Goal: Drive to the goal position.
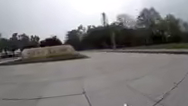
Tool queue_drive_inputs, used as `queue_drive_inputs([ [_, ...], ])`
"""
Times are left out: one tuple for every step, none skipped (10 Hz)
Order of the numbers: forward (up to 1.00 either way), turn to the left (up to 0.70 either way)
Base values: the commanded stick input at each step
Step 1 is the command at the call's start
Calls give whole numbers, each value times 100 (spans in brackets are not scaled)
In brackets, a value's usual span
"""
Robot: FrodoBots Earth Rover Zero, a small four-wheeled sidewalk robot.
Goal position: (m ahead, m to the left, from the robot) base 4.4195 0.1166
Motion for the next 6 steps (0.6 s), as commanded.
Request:
queue_drive_inputs([
  [3, 0],
  [73, 0],
  [100, 0],
  [100, 0],
  [100, 0],
  [100, 0],
])
